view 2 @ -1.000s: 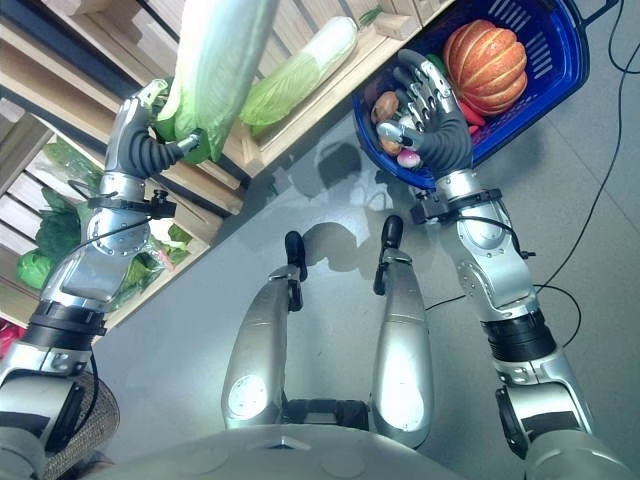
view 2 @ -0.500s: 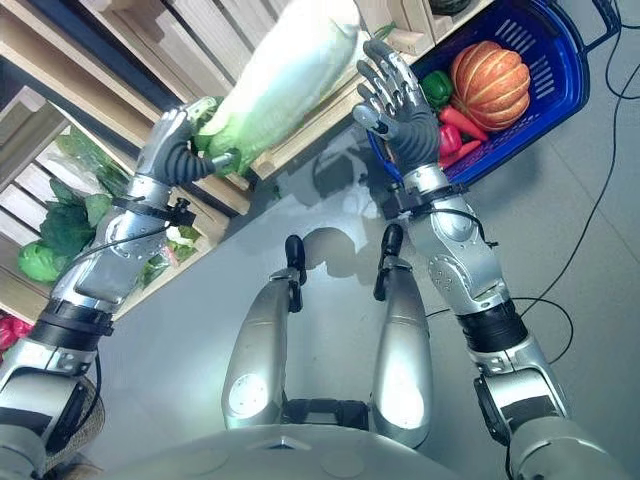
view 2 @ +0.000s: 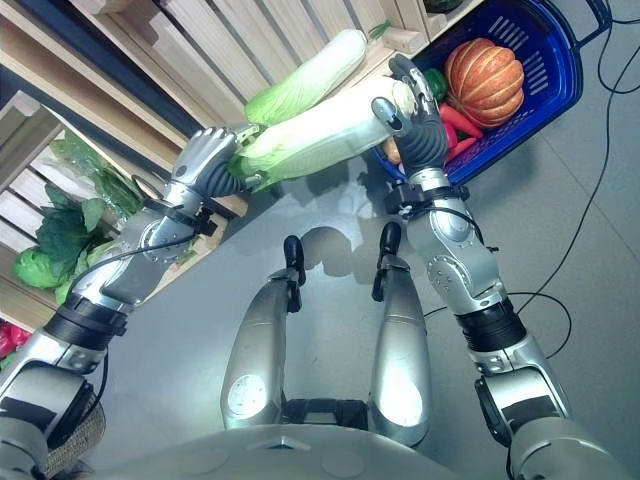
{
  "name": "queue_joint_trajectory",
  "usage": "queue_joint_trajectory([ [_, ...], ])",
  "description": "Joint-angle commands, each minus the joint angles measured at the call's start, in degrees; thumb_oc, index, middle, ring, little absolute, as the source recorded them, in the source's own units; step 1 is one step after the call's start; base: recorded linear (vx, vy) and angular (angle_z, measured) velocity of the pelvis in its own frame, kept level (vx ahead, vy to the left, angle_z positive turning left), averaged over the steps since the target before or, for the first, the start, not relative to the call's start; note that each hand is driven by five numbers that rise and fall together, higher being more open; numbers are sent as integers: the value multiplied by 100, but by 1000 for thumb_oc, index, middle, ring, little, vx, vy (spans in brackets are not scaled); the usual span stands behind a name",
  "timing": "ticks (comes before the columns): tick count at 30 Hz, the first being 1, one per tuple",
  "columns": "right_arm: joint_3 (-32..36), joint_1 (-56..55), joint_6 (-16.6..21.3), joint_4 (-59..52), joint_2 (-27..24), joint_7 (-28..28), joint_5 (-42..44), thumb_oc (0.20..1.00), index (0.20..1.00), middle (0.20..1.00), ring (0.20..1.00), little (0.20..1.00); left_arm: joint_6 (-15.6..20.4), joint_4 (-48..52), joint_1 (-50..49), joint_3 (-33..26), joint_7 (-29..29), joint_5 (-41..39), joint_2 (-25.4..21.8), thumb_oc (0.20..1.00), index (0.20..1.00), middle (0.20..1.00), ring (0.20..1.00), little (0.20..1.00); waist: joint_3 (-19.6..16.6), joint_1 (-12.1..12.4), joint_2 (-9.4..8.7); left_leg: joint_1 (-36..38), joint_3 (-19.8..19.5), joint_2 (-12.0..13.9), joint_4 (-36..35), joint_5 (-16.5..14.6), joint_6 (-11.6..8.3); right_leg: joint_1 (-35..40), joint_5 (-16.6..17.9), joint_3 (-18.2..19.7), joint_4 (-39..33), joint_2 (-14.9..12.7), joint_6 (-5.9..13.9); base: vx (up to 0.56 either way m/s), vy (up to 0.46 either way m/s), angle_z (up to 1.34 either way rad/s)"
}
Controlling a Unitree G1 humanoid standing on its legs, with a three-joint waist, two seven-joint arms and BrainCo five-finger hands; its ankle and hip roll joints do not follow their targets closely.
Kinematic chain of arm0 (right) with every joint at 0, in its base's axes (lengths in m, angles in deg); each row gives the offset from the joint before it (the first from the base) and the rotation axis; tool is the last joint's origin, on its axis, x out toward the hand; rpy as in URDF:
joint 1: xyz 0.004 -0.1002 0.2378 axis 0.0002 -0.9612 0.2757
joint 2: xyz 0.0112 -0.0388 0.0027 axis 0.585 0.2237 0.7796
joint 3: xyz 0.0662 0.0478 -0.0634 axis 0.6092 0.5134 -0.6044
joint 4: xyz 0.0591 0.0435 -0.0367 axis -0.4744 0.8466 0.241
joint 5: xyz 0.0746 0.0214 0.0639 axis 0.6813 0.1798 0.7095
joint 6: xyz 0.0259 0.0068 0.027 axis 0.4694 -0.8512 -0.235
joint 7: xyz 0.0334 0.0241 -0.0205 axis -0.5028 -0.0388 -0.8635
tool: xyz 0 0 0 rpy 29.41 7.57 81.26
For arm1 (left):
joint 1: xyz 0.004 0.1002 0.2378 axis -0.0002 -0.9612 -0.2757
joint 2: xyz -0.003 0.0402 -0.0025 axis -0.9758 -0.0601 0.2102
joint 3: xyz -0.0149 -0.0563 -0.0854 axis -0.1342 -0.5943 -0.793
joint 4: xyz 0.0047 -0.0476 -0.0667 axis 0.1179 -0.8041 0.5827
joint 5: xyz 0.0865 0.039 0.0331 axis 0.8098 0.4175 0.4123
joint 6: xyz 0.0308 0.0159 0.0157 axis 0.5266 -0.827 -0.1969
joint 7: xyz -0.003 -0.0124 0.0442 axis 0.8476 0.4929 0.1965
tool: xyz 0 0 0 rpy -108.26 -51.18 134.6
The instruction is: Pick up fruits and vegetables into the basket
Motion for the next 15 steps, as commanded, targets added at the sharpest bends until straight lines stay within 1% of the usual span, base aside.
queue_joint_trajectory([
  [1, -60, 147, 99, -344, 149, 114, 56, 1000, 1000, 1000, 1000, 1000, -23, 841, 220, 106, -392, 487, -125, 200, 200, 200, 200, 200, -199, -65, -110, 40, 434, -321, -332, -21, 450, 348, -388, -3, -98, 16, 468, 0, 0, 0],
  [2, -80, 166, 77, -317, 156, 132, 54, 1000, 1000, 1000, 1000, 1000, -58, 851, 245, 125, -432, 564, -125, 200, 200, 200, 200, 200, -199, -62, -109, 17, 434, -323, -358, 31, 453, 335, -337, -6, -134, 17, 460, 0, 0, 0],
  [5, -178, 223, -42, -191, 199, 192, 131, 1000, 1000, 1000, 1000, 1000, -128, 859, 306, 184, -529, 744, -96, 200, 200, 200, 200, 200, -199, -38, -118, 26, 429, -319, -379, 41, 454, 355, -341, -24, -144, 9, 454, 0, 0, 0],
  [8, -286, 244, -290, -64, 242, 122, 269, 1000, 1000, 1000, 1000, 1000, -209, 917, 379, 237, -645, 961, -49, 200, 200, 200, 200, 200, -199, -15, -129, 81, 421, -326, -382, -12, 450, 410, -412, -51, -114, -1, 461, 0, 0, 0],
  [9, -313, 267, -346, -41, 252, 104, 293, 1000, 1000, 1000, 1000, 1000, -247, 939, 420, 249, -642, 987, -43, 200, 200, 200, 200, 200, -199, -14, -134, 60, 424, -325, -405, 39, 454, 398, -360, -59, -149, -1, 454, 0, 0, 0],
  [10, -356, 275, -415, -12, 271, 110, 334, 1000, 1000, 1000, 1000, 1000, -277, 946, 442, 278, -629, 999, -24, 200, 200, 200, 200, 200, -199, -7, -140, 94, 422, -324, -383, -12, 450, 425, -414, -63, -113, -5, 460, 0, 0, 0],
  [11, -396, 304, -452, 25, 285, 102, 374, 1000, 1000, 1000, 1000, 1000, -284, 949, 476, 282, -630, 1023, -14, 200, 200, 200, 200, 200, -199, 3, -144, 83, 424, -318, -415, 40, 454, 419, -363, -72, -151, -8, 452, 0, 0, 0],
  [13, -449, 335, -530, 87, 307, 94, 414, 1000, 1000, 1000, 1000, 1000, -316, 960, 531, 319, -578, 1011, -19, 200, 200, 200, 200, 200, -199, 14, -152, 103, 422, -320, -418, 38, 458, 444, -367, -82, -154, -8, 451, 0, 0, 0],
  [14, -471, 334, -570, 116, 316, 90, 434, 1000, 1000, 1000, 1000, 1000, -324, 956, 545, 341, -546, 1057, -13, 200, 200, 200, 200, 200, -199, 20, -161, 131, 424, -319, -382, -17, 453, 473, -422, -88, -115, -17, 457, 0, 0, 0],
  [15, -475, 360, -595, 141, 329, 91, 439, 1000, 1000, 1000, 1000, 1000, -312, 949, 566, 353, -517, 1077, -4, 200, 200, 200, 200, 200, -199, 27, -164, 117, 423, -319, -412, 34, 455, 471, -370, -97, -158, -19, 451, 0, 0, 0],
])
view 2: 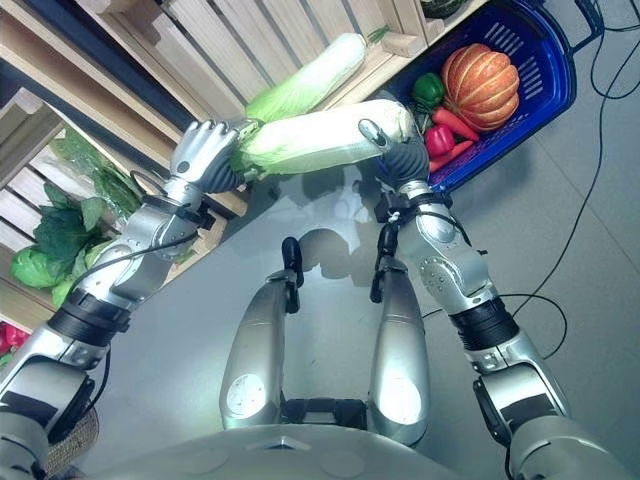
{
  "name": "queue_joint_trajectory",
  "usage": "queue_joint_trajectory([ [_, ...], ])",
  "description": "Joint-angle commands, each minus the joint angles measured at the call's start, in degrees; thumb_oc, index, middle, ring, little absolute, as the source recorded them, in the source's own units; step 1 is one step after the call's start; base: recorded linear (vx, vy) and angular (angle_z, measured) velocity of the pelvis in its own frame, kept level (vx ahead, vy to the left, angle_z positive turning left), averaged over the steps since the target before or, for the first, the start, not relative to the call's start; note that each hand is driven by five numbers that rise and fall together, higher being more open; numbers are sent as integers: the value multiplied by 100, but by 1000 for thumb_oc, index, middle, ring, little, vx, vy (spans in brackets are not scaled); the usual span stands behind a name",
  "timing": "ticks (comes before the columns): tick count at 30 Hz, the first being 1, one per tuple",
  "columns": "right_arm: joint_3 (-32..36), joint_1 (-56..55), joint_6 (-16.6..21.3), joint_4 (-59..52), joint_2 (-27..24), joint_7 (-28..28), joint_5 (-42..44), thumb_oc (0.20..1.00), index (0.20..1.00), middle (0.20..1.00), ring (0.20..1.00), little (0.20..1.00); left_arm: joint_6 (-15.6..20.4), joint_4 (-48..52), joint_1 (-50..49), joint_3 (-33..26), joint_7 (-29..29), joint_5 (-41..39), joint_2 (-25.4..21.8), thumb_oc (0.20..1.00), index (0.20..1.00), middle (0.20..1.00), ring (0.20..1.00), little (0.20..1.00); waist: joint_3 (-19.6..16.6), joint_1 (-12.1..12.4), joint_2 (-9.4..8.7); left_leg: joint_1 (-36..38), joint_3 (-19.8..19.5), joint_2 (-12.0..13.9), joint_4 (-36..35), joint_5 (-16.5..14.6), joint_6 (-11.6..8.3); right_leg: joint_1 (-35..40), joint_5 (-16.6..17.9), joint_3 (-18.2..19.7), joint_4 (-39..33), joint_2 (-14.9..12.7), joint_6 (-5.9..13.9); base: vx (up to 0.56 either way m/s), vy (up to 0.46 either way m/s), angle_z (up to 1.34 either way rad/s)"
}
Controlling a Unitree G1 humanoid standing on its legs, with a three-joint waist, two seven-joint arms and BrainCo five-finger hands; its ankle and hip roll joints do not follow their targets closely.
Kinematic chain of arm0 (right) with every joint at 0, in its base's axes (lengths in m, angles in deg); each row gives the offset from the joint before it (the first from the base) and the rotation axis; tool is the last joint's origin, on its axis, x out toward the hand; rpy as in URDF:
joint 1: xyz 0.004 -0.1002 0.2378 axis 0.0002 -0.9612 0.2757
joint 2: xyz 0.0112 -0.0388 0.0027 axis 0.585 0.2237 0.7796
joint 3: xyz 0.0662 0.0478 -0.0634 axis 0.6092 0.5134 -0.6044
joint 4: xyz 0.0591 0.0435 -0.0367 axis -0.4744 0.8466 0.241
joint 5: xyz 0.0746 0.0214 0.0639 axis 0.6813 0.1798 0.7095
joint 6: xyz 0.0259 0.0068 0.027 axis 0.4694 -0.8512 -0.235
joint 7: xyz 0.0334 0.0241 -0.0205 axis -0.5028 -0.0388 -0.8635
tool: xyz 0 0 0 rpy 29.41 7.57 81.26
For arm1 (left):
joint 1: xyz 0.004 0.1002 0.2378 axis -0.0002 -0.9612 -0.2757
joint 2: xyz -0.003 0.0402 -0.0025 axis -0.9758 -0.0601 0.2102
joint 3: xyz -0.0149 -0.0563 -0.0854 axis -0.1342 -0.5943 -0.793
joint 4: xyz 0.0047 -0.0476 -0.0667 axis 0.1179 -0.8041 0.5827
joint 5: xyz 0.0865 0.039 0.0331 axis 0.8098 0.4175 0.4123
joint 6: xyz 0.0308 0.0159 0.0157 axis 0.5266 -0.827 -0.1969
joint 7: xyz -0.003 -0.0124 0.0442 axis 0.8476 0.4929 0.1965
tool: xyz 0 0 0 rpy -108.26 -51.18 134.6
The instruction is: Pick up fruits and vegetables into the basket
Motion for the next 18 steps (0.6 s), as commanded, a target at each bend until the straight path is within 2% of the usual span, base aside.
queue_joint_trajectory([
  [1, -235, 277, -25, -305, 311, -96, 179, 1000, 1000, 1000, 1000, 1000, 201, 946, 413, 175, -224, 144, -1, 200, 200, 200, 200, 200, -216, 6, -117, 50, 432, -320, -409, 40, 434, 340, -383, -45, -65, -19, 404, 0, 0, 0],
  [6, -295, 345, -1, -275, 351, -325, 276, 1000, 1000, 1000, 1000, 1000, 29, 974, 462, 246, 16, 230, 52, 200, 200, 200, 200, 200, -216, 35, -123, 45, 409, -334, -422, 41, 441, 342, -382, -64, -67, -23, 409, 0, 0, 0],
  [7, -308, 357, -8, -284, 365, -427, 315, 871, 871, 871, 871, 871, -13, 968, 461, 261, 67, 263, 68, 200, 200, 200, 200, 200, -216, 40, -126, 70, 405, -339, -394, -17, 440, 362, -442, -64, -26, -25, 417, 0, 0, 0],
  [8, -323, 392, 42, -301, 370, -522, 365, 200, 200, 200, 200, 200, -31, 955, 486, 273, 131, 284, 62, 200, 200, 200, 200, 200, -216, 48, -127, 52, 402, -343, -417, 29, 446, 346, -394, -71, -52, -21, 412, 0, 0, 0],
  [13, -237, 492, 686, -591, 359, -958, 627, 200, 200, 200, 200, 200, -51, 935, 458, 329, 428, 102, 101, 200, 200, 200, 200, 200, -216, 79, -134, 75, 379, -348, -404, 1, 440, 389, -404, -111, -64, -57, 439, 0, 0, 0],
  [18, -86, 565, 1061, -792, 474, -1023, 384, 200, 200, 200, 200, 200, -82, 784, 341, 438, 591, -255, 208, 200, 200, 200, 200, 200, -216, 61, -98, 72, 347, -363, -425, -16, 458, 363, -383, -94, -80, -50, 455, -5, -6, 1],
])
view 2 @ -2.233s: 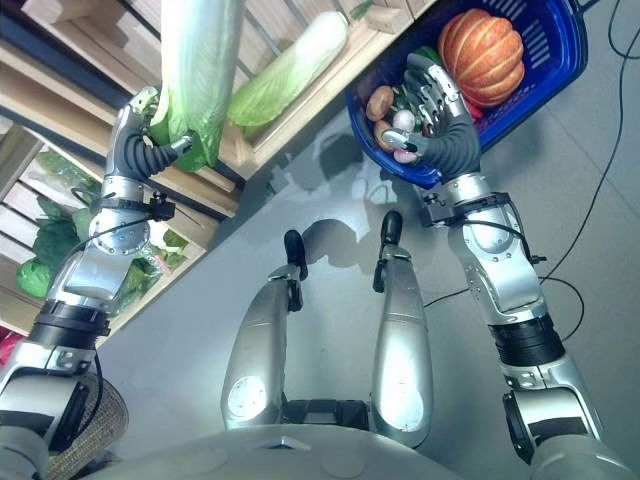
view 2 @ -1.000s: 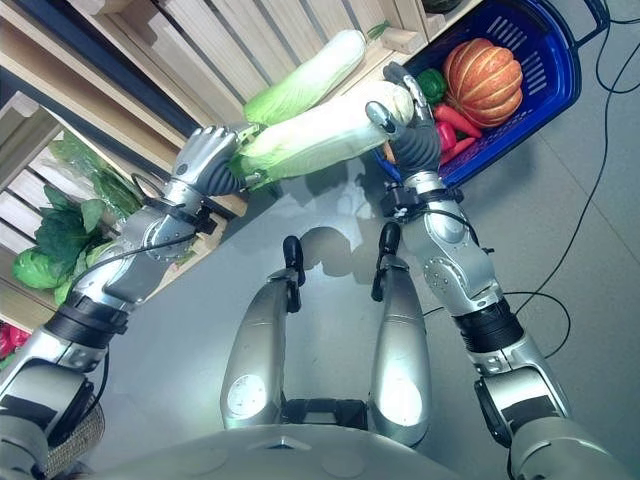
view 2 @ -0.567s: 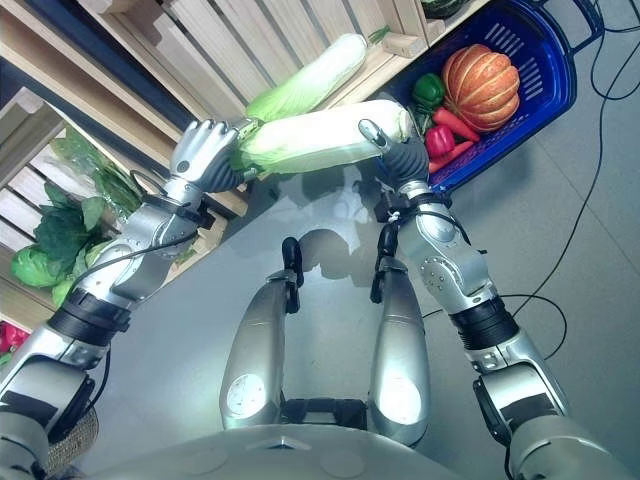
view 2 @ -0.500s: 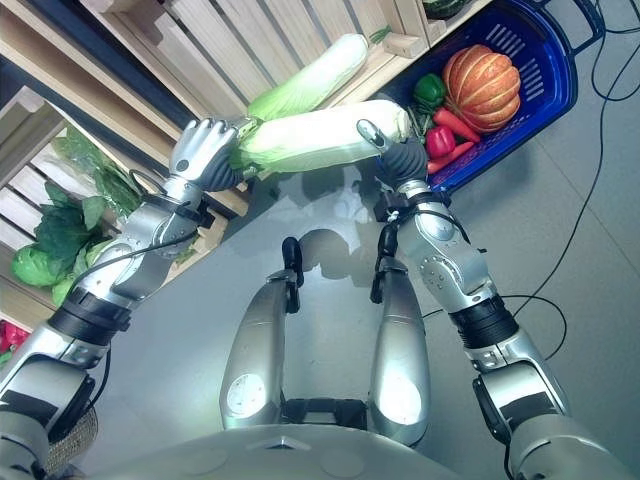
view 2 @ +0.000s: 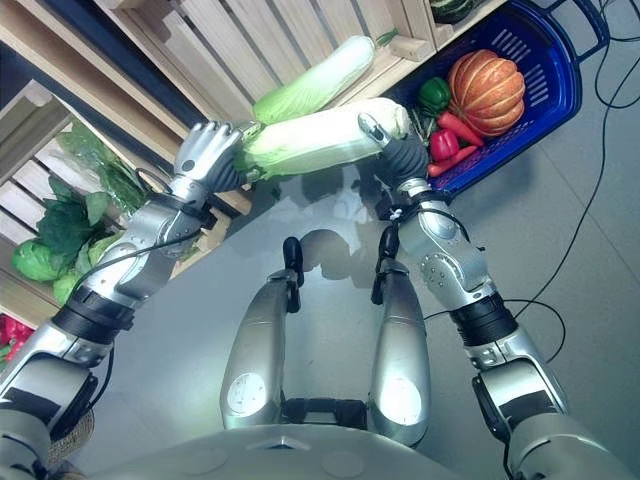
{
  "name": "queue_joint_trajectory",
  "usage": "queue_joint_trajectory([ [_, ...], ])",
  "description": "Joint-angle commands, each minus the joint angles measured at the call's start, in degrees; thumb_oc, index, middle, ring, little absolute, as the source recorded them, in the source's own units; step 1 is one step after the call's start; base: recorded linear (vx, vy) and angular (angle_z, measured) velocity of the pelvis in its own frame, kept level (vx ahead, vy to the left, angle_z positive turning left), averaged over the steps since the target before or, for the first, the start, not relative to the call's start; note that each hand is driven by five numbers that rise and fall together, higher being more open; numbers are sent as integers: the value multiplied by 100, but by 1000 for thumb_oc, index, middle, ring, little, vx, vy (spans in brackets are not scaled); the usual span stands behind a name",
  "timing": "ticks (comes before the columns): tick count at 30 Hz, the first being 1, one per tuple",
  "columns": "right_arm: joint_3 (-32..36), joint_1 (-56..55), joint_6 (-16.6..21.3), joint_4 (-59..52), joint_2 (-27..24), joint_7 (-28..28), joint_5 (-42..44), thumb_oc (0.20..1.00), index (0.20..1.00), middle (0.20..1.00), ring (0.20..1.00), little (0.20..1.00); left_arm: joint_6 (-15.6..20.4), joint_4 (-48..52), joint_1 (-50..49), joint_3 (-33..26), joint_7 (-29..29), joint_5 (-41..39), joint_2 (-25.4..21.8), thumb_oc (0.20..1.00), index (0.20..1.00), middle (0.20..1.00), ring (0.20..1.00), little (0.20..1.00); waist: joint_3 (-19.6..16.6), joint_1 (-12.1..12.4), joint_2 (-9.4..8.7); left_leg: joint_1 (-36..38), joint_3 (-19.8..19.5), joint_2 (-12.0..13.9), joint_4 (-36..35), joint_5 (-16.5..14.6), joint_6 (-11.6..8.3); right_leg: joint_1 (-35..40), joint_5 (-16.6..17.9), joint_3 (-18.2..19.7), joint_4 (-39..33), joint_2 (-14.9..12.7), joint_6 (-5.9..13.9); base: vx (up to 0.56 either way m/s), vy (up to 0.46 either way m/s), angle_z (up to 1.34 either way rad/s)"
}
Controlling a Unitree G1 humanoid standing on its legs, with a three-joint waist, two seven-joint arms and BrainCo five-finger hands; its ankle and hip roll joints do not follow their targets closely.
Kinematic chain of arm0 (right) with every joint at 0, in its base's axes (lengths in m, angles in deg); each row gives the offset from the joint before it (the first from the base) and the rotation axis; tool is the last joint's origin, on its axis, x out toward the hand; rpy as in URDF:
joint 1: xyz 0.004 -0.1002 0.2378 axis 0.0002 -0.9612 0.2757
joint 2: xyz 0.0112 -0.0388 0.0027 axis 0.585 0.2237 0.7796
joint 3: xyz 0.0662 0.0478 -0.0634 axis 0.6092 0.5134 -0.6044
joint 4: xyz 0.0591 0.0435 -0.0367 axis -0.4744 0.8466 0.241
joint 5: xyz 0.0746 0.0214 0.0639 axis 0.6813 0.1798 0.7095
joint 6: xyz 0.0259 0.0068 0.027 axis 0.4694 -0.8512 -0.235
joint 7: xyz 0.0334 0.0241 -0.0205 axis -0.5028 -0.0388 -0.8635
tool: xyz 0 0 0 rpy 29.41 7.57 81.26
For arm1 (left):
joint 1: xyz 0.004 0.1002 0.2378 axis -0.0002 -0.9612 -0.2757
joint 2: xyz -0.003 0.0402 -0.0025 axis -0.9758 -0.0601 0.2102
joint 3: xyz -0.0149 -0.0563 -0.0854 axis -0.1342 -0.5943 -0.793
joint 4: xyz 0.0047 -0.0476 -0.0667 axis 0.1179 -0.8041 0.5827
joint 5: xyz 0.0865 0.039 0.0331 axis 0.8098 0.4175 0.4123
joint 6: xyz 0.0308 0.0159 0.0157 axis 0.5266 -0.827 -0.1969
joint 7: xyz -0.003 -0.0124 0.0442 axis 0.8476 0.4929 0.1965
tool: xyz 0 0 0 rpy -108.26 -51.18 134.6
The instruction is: Pick up fruits and vegetables into the basket
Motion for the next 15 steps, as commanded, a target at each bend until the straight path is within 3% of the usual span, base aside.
queue_joint_trajectory([
  [1, -69, 532, 749, -1019, 448, -727, 60, 200, 200, 200, 200, 200, 201, 700, 175, 337, 171, -384, 135, 200, 200, 200, 200, 200, -217, -23, -76, 62, 388, -356, -417, -22, 458, 302, -391, -26, -64, -22, 469, 0, 0, 0],
  [2, -54, 538, 773, -1030, 448, -731, 46, 200, 200, 200, 200, 200, 213, 688, 159, 345, 174, -442, 140, 272, 272, 272, 272, 272, -217, -25, -67, 63, 389, -357, -418, -23, 459, 301, -391, -24, -65, -22, 468, 0, 0, 0],
  [3, -17, 547, 830, -1052, 434, -742, 43, 200, 200, 200, 200, 200, 234, 670, 125, 350, 198, -573, 148, 511, 511, 511, 511, 511, -217, -27, -51, 70, 390, -360, -425, -26, 462, 305, -393, -24, -75, -22, 465, 0, 0, 0],
  [4, 20, 549, 886, -1066, 423, -756, 31, 200, 200, 200, 200, 200, 243, 661, 87, 344, 265, -687, 166, 843, 843, 843, 843, 843, -217, -27, -39, 79, 392, -363, -439, -25, 462, 314, -393, -29, -91, -23, 463, 0, 0, 0],
  [5, 54, 548, 928, -1079, 408, -766, 29, 200, 200, 200, 200, 200, 223, 657, 46, 342, 351, -827, 184, 1000, 1000, 1000, 1000, 1000, -217, -30, -29, 80, 393, -364, -451, -18, 460, 316, -389, -35, -100, -23, 460, 0, 0, 0],
  [11, 375, 440, 1139, -1248, 228, -765, -74, 200, 200, 200, 200, 200, -38, 569, -319, 311, 458, -1791, 286, 1000, 1000, 1000, 1000, 1000, -217, -83, 22, 108, 457, -338, -451, -66, 445, 322, -471, -66, -58, -8, 452, 0, 0, 0],
  [15, 774, 244, 1252, -1332, 40, -832, -121, 200, 200, 200, 200, 200, 64, 521, -806, 71, 279, -2559, 299, 1000, 1000, 1000, 1000, 1000, -217, -103, 51, 88, 491, -323, -497, -10, 439, 298, -445, -96, -80, 17, 424, -4, -1, -1],
])
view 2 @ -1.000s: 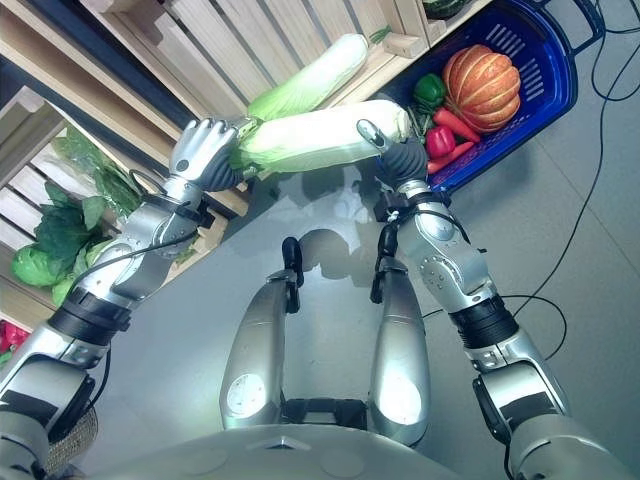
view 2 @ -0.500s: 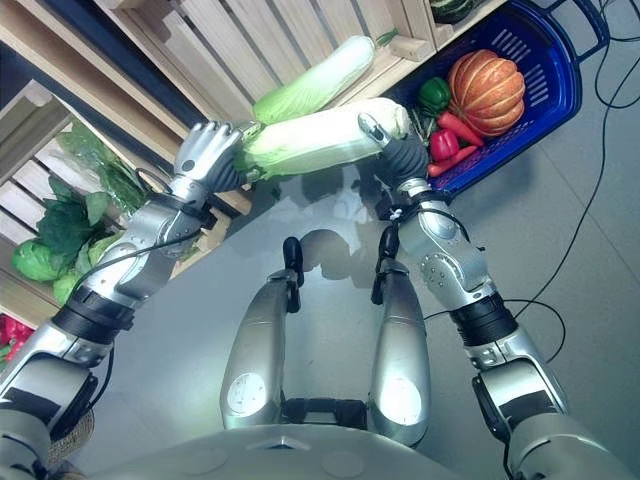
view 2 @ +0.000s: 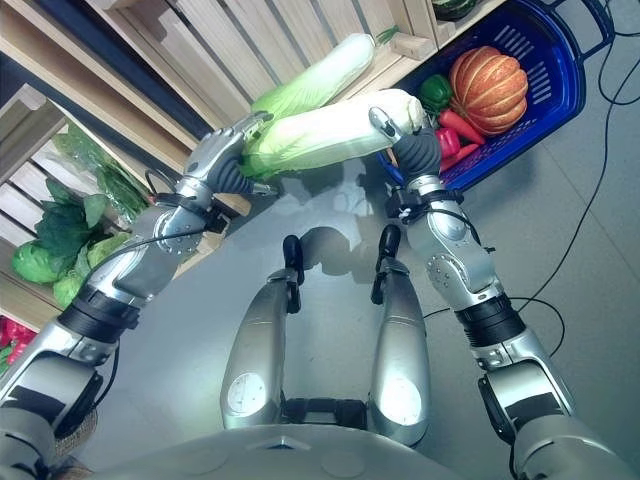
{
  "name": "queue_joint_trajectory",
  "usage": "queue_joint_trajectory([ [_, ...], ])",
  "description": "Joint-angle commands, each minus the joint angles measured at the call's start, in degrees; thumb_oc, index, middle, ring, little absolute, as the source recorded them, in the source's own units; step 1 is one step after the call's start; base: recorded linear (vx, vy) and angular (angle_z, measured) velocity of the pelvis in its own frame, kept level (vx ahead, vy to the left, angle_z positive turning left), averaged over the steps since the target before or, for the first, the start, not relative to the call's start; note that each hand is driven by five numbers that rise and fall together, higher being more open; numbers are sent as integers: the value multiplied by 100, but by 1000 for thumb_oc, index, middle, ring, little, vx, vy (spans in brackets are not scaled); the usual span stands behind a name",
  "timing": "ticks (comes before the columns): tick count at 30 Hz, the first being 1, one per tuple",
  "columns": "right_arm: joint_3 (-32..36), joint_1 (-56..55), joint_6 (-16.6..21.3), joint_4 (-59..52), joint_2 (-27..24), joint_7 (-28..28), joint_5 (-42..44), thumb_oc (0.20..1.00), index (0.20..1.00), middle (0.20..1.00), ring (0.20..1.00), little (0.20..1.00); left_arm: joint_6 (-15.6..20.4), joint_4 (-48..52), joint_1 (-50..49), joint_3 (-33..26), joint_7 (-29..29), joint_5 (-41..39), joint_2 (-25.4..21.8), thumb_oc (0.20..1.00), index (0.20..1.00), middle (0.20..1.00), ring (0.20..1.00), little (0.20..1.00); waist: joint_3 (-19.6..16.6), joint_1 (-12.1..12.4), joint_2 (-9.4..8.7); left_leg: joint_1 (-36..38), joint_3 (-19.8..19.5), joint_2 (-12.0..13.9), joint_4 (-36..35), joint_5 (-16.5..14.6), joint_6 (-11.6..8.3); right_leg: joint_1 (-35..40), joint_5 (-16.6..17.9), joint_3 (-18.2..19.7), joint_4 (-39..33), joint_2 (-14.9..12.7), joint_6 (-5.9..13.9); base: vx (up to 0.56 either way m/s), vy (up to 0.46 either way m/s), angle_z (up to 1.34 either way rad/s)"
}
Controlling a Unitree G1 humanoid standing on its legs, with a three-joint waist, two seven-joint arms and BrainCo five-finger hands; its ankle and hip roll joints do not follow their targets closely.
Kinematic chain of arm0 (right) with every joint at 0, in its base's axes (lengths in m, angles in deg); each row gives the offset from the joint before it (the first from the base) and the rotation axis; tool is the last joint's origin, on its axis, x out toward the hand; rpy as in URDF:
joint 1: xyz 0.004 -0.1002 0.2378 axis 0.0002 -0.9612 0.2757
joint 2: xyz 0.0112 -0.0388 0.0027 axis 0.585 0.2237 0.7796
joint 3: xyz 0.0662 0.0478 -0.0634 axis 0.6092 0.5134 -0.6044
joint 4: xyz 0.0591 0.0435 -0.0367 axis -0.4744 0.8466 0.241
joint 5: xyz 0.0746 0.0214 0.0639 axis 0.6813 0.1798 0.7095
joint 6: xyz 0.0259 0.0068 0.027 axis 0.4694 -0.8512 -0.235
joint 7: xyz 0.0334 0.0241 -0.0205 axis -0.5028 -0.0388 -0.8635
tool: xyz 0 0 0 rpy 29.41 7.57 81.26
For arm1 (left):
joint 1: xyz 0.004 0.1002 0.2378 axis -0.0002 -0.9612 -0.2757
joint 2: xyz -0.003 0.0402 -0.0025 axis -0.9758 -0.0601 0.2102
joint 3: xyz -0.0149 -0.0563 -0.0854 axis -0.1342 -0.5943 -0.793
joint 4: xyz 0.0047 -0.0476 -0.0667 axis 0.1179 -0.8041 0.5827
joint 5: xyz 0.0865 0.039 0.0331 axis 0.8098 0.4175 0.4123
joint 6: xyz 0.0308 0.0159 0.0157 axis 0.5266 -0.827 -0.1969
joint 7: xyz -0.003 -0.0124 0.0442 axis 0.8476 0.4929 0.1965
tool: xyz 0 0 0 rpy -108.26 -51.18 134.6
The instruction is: Pick up fruits and vegetables into the basket
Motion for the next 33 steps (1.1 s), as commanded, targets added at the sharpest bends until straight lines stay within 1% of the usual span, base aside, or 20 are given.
queue_joint_trajectory([
  [1, 586, 289, 939, -1369, 177, -643, 206, 200, 200, 200, 200, 200, 172, 499, -682, -19, -122, -753, 153, 1000, 1000, 1000, 1000, 1000, -218, -92, 53, 34, 443, -310, -318, -51, 444, 301, -463, -91, 9, 25, 424, 0, 0, 0],
  [2, 700, 192, 982, -1393, 149, -690, 201, 200, 200, 200, 200, 200, 311, 476, -856, -114, -260, -918, 154, 1000, 1000, 1000, 1000, 1000, -218, -92, 58, 62, 449, -309, -304, -97, 436, 319, -515, -89, 42, 28, 424, 0, 0, 0],
  [4, 859, 71, 1079, -1414, 128, -756, 178, 200, 200, 200, 200, 200, 594, 431, -1077, -302, -483, -1191, 158, 1000, 1000, 1000, 1000, 1000, -218, -89, 64, 54, 465, -308, -342, -49, 440, 312, -475, -100, 4, 36, 401, -19, -3, 0],
  [8, 1170, -132, 1231, -1471, 108, -807, 42, 200, 200, 200, 200, 200, 970, 417, -1452, -618, -667, -1348, 181, 1000, 1000, 1000, 1000, 1000, -218, -74, 69, 97, 486, -302, -330, -100, 430, 361, -532, -120, 22, 29, 387, -9, -1, 0],
  [9, 1317, -194, 1285, -1492, 76, -781, 1, 200, 200, 200, 200, 200, 1144, 425, -1589, -739, -721, -1426, 193, 1000, 1000, 1000, 1000, 1000, -218, -69, 66, 110, 498, -300, -333, -100, 427, 379, -538, -127, 19, 29, 380, 0, 0, 0],
  [12, 1638, -300, 1410, -1439, 49, -653, -91, 200, 200, 200, 200, 200, 1417, 456, -1813, -983, -804, -1618, 222, 1000, 1000, 1000, 1000, 1000, -218, -52, 65, 151, 512, -300, -367, -103, 430, 425, -543, -149, -1, 31, 372, 0, 0, 0],
  [15, 2015, -476, 1563, -1292, -1, -560, -156, 200, 200, 200, 200, 200, 1646, 439, -2094, -1255, -813, -1880, 243, 1000, 1000, 1000, 1000, 1000, -218, -40, 61, 182, 521, -289, -382, -106, 436, 468, -540, -167, -13, 31, 375, 0, 0, 0],
  [17, 2235, -580, 1661, -1211, -65, -487, -235, 200, 200, 200, 200, 200, 1758, 450, -2253, -1406, -780, -2027, 242, 1000, 1000, 1000, 1000, 1000, -218, -36, 57, 186, 532, -279, -394, -104, 442, 476, -532, -173, -22, 29, 384, 0, 0, 0],
  [18, 2235, -580, 1661, -1211, -65, -487, -235, 200, 200, 200, 200, 200, 1758, 450, -2253, -1406, -780, -2027, 242, 1000, 1000, 1000, 1000, 1000, -218, -36, 57, 186, 532, -279, -394, -104, 442, 476, -532, -173, -22, 29, 384, 0, 0, 0],
  [19, 2494, -694, 1755, -1144, -159, -410, -274, 200, 200, 200, 200, 200, 1921, 471, -2446, -1564, -749, -2155, 247, 1000, 1000, 1000, 1000, 1000, -218, -25, 55, 166, 538, -272, -413, -97, 447, 463, -525, -183, -29, 33, 384, -24, -32, 1],
  [23, 2843, -954, 2050, -1007, -264, -241, -419, 200, 200, 200, 200, 200, 2276, 377, -2706, -1760, -598, -2331, 266, 1000, 1000, 1000, 1000, 1000, -218, -25, 26, 111, 563, -251, -393, -112, 453, 417, -542, -213, 11, 63, 375, -25, -53, 0],
  [26, 3041, -1047, 2197, -863, -405, 66, -611, 200, 200, 200, 200, 200, 2283, 291, -2774, -1724, -399, -2243, 230, 1000, 1000, 1000, 1000, 1000, -218, -34, 7, 32, 587, -237, -356, -115, 450, 353, -542, -239, 40, 76, 366, -33, -62, 4],
  [28, 3160, -1084, 2201, -775, -575, 459, -968, 200, 200, 200, 200, 200, 2224, 282, -2793, -1649, -286, -2163, 172, 1000, 1000, 1000, 1000, 1000, -218, -48, 7, -33, 607, -219, -318, -114, 441, 291, -536, -257, 71, 76, 364, -26, -55, 9],
  [29, 3188, -1088, 2181, -750, -627, 548, -1018, 200, 200, 200, 200, 200, 2200, 277, -2798, -1623, -271, -2174, 158, 1000, 1000, 1000, 1000, 1000, -218, -55, 9, -53, 613, -215, -306, -113, 439, 272, -535, -259, 80, 79, 361, -27, -53, 9],
  [30, 3262, -1090, 2113, -666, -759, 824, -1239, 200, 200, 200, 200, 200, 2096, 232, -2806, -1542, -156, -2249, 127, 1000, 1000, 1000, 1000, 1000, -218, -69, 18, -113, 631, -197, -279, -109, 433, 210, -542, -266, 119, 86, 358, -32, -48, 9],
  [32, 3346, -1070, 1983, -497, -1007, 1389, -1668, 200, 200, 200, 200, 200, 2103, 125, -2810, -1354, -16, -2237, 61, 1000, 1000, 1000, 1000, 1000, -218, -89, 37, -225, 649, -175, -252, -99, 427, 76, -531, -281, 166, 88, 359, -45, -49, 7],
  [33, 3345, -1061, 1940, -472, -1064, 1540, -1839, 200, 200, 200, 200, 200, 2082, 120, -2796, -1290, -16, -2206, 48, 1000, 1000, 1000, 1000, 1000, -218, -93, 49, -268, 656, -164, -245, -95, 424, 34, -535, -286, 184, 92, 356, -44, -45, 3],
])
